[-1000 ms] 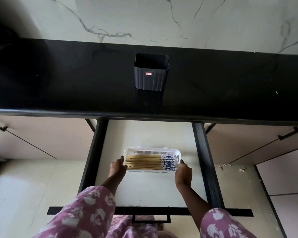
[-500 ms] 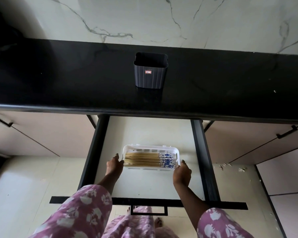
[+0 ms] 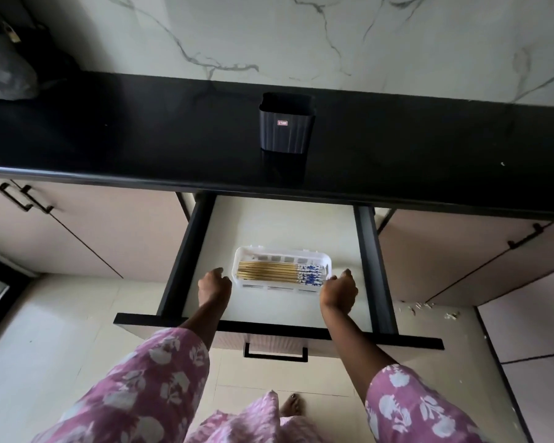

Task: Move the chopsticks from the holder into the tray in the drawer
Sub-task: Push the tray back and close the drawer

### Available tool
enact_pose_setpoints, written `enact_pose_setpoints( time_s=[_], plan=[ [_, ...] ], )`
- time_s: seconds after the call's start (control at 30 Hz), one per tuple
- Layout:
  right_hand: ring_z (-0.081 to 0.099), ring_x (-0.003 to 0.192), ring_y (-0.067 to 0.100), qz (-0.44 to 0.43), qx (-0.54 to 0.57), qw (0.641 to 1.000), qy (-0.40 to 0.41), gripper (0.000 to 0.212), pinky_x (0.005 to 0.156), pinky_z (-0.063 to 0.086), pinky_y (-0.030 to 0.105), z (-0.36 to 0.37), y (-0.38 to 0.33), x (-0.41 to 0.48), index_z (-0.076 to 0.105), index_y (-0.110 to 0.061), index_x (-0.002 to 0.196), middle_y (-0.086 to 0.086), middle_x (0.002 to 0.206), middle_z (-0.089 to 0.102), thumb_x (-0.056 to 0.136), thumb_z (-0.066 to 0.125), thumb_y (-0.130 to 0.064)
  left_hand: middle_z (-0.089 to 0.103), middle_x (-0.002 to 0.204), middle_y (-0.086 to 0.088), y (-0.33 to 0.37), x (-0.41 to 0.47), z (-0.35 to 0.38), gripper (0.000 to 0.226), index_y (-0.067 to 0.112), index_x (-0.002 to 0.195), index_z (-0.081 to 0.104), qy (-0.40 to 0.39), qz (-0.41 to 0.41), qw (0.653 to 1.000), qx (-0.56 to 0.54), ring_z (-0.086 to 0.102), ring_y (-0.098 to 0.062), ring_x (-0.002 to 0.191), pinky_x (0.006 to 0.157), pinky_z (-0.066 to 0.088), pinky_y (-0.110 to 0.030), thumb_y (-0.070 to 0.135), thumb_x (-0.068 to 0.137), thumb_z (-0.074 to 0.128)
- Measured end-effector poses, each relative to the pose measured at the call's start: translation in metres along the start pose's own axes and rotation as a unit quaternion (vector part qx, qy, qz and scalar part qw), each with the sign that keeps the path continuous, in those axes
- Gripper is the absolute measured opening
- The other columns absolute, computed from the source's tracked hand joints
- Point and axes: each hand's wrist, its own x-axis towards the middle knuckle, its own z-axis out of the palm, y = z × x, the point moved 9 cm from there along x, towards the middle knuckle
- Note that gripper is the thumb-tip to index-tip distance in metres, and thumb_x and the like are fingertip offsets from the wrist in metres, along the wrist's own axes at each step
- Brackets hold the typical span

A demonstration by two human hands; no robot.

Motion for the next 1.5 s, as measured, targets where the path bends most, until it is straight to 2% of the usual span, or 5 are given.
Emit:
enact_pose_setpoints(
  time_s=[0.33,0.53,0.83,1.0,1.5],
  plan=[
    [0.013,0.145,0.037,-0.081,0.046,0.994,0.063,0.057,0.117,0.021,0.044,-0.035,0.008,-0.071,0.020,0.009,0.144,0.025,0.155,0.017,0.091,0.040,0.003,0.037,0.148,-0.014,-0.015,-0.067,-0.026,0.053,0.003,0.140,0.039,0.073,0.088,0.993,0.035,0.029,-0.028,0.139,0.114,0.023,-0.038,0.000,0.087,0.041],
    [-0.008,0.145,0.042,0.008,0.043,0.997,0.056,0.064,0.119,0.002,0.040,-0.038,0.049,-0.113,-0.001,0.013,0.144,0.030,0.154,-0.011,0.094,0.037,-0.001,-0.012,0.156,-0.026,-0.053,-0.106,-0.030,0.081,-0.006,0.148,-0.004,0.033,-0.095,0.995,-0.024,-0.008,-0.037,0.146,0.119,0.002,-0.040,0.015,0.094,0.052],
    [0.010,0.142,0.047,0.074,0.054,0.992,-0.083,0.059,0.117,0.017,0.044,-0.014,0.065,-0.100,0.023,0.016,0.140,0.040,0.149,0.013,0.097,0.047,-0.016,0.034,0.146,-0.027,-0.059,-0.093,-0.020,0.073,-0.007,0.140,0.036,-0.044,-0.132,0.988,-0.062,0.056,-0.028,0.117,0.082,0.045,-0.028,0.038,0.089,0.063],
    [0.023,0.136,0.044,0.053,0.016,0.997,-0.060,0.035,0.105,0.033,0.034,-0.010,0.058,-0.082,0.054,0.014,0.117,0.038,0.136,0.041,0.093,0.052,-0.011,0.039,0.143,-0.028,-0.052,-0.083,-0.017,0.056,-0.008,0.134,0.045,-0.037,-0.128,0.989,-0.068,0.058,-0.032,0.112,0.077,0.046,-0.029,0.021,0.090,0.064],
    [0.039,0.130,0.041,0.075,0.153,0.985,-0.014,0.063,0.101,0.040,0.041,0.008,-0.002,-0.024,0.030,0.016,0.136,0.030,0.146,0.032,0.087,0.062,-0.008,0.050,0.126,-0.022,0.005,-0.006,-0.002,0.040,-0.008,0.119,0.057,0.037,-0.129,0.969,-0.208,0.055,-0.032,0.109,0.086,0.046,-0.028,0.008,0.084,0.068]
  ],
)
